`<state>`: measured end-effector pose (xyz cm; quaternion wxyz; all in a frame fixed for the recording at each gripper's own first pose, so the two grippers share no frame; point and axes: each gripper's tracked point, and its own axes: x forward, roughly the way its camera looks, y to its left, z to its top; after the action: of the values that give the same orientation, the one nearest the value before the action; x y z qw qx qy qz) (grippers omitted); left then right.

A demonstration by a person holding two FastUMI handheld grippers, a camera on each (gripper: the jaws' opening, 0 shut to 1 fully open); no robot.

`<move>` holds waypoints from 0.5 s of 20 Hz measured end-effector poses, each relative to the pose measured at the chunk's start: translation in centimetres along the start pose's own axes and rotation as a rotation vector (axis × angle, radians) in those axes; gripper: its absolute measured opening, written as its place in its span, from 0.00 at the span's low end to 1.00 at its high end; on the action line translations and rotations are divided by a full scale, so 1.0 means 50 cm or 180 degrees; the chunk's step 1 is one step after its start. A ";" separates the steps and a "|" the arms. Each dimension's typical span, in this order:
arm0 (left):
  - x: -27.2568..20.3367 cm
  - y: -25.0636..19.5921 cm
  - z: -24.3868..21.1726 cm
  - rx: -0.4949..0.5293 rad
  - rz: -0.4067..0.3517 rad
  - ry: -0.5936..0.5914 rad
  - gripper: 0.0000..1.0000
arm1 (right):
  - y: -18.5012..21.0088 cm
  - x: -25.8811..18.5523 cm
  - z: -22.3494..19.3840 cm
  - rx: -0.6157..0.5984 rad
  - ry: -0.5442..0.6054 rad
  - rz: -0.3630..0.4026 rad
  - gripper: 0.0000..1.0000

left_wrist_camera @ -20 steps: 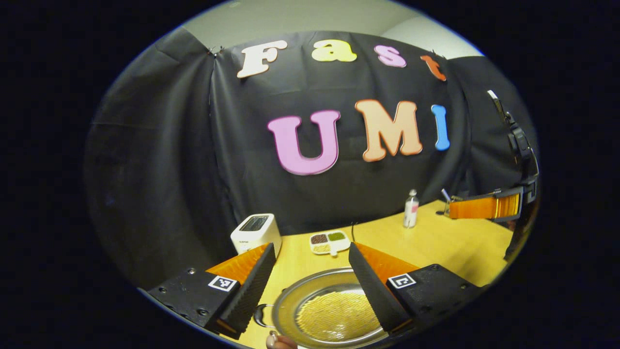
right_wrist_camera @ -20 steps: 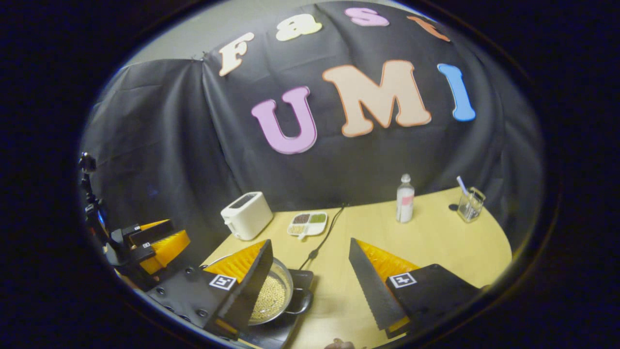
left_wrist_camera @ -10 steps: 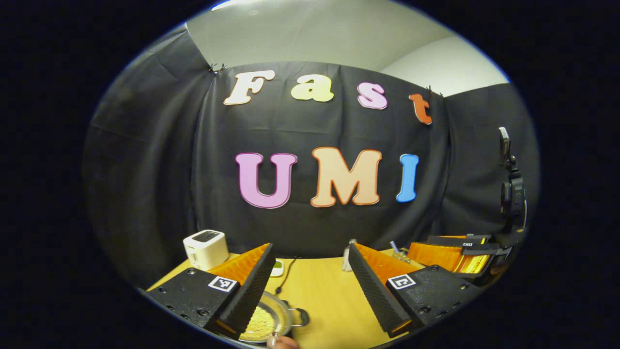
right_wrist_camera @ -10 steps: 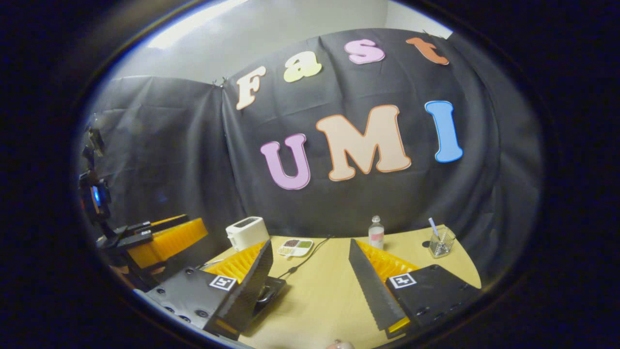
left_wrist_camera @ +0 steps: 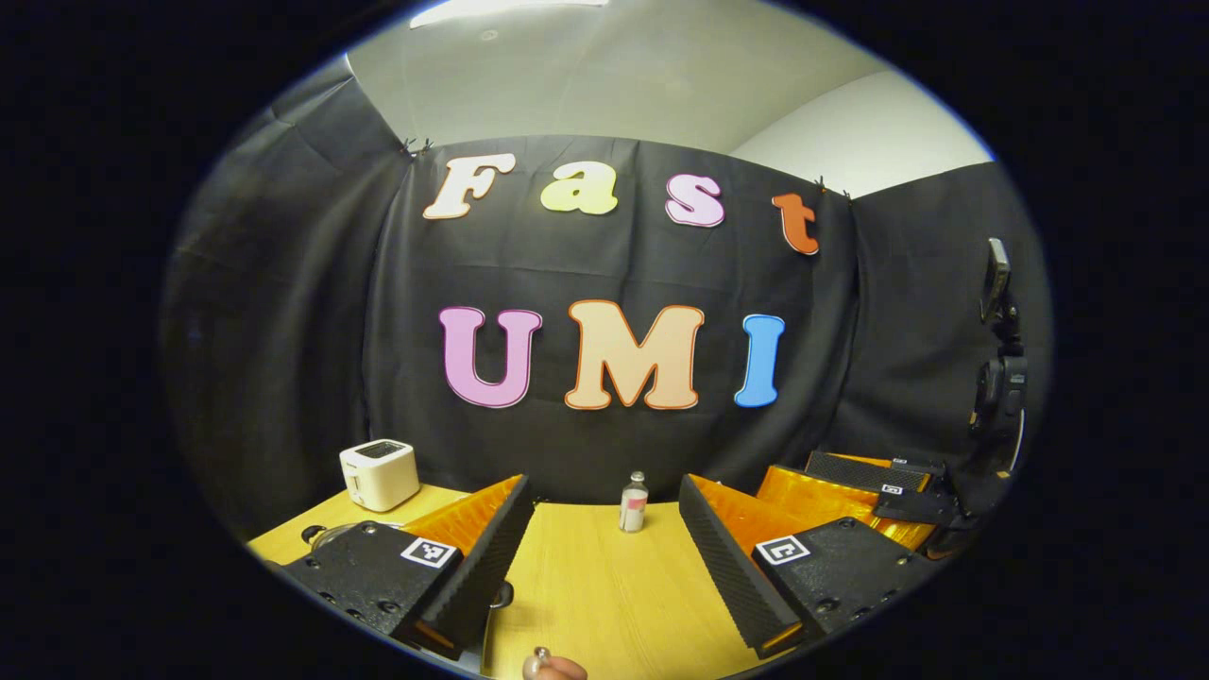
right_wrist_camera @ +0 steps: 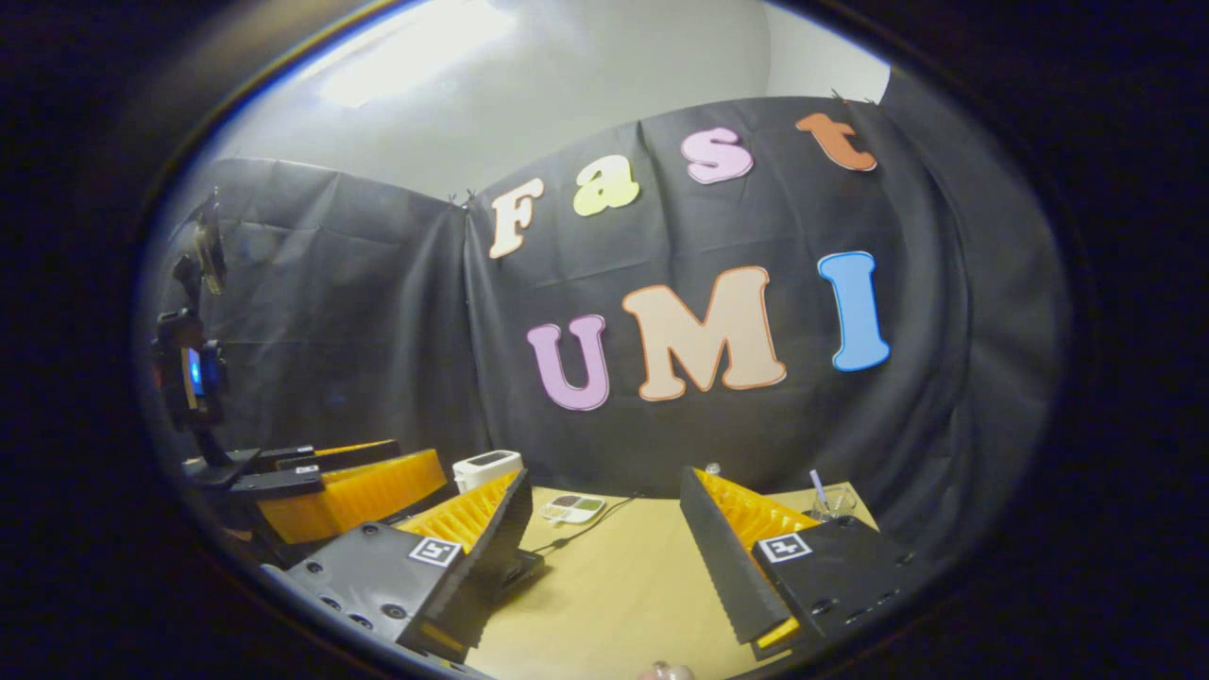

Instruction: First push the handle of the pot to place it horizontally, then grasp the pot with both hands and set it on the induction cooktop.

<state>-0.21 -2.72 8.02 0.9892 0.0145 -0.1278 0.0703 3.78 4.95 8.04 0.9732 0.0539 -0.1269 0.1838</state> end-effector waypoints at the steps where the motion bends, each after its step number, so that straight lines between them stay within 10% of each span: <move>1: -0.008 -0.007 -0.014 -0.0050 -0.0013 0.0060 0.99 | -0.007 -0.010 0.001 -0.0035 -0.0016 -0.0001 0.94; 10: -0.027 0.047 -0.018 -0.0177 0.0007 0.0031 0.98 | -0.021 -0.026 0.014 0.0117 -0.0183 -0.0189 0.94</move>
<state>-1.60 -0.56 6.81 0.9897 -0.0134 -0.1249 0.0680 2.83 3.43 8.32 0.9731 0.0807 -0.1498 0.1555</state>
